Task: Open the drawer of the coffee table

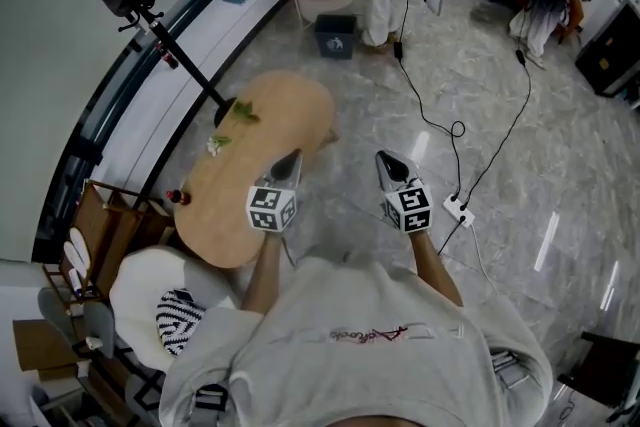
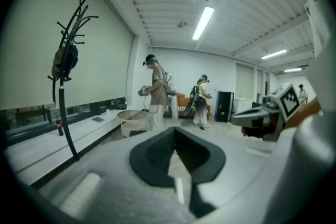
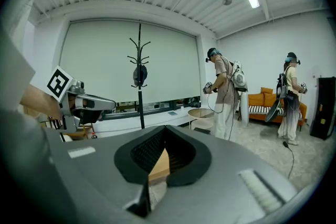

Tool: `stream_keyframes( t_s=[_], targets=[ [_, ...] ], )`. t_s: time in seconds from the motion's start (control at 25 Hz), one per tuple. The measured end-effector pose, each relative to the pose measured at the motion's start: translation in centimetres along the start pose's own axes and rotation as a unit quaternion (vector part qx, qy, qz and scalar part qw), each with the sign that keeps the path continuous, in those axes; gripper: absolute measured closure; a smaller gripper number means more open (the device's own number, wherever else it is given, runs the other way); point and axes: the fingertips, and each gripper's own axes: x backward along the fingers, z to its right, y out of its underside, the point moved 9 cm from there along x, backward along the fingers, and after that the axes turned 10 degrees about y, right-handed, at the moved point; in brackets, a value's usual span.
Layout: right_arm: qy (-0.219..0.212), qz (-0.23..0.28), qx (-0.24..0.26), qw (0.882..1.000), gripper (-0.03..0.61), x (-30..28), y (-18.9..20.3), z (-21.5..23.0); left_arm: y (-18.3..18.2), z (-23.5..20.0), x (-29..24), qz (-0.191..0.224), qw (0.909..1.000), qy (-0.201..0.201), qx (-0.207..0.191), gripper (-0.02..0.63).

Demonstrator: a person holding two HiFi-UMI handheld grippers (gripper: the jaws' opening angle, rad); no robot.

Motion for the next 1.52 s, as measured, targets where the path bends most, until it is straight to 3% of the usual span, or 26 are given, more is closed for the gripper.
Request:
stream_keyframes(
  t_s=[0.4, 0.68, 0.88, 1.12, 1.52],
  targets=[
    [0.028, -0.004, 0.002, 1.0, 0.574, -3.7, -1.4, -0.1, -1.2, -4.4, -1.9, 0.005, 0.9997, 0.023, 0.001, 0.615],
    [0.007, -0.003, 0.012, 1.0, 0.575, -8.2, -2.9, -2.2, -1.2, -8.6, -0.7, 0.011, 0.9999, -0.002, 0.008, 0.614],
    [-0.052, -0.01, 0.039, 0.998, 0.574, -13.3, -5.6, -7.8, -1.7, -13.8, 4.1, 0.024, 0.9977, -0.057, 0.027, 0.615],
    [-0.148, -0.007, 0.072, 0.986, 0.574, -18.3, -7.0, -16.5, 0.3, -18.1, 12.8, 0.037, 0.9871, -0.147, 0.052, 0.615],
    [-0.292, 0.004, 0.119, 0.949, 0.574, -22.5, -8.1, -28.2, 3.1, -20.0, 23.7, 0.051, 0.9532, -0.287, 0.081, 0.615]
  ],
)
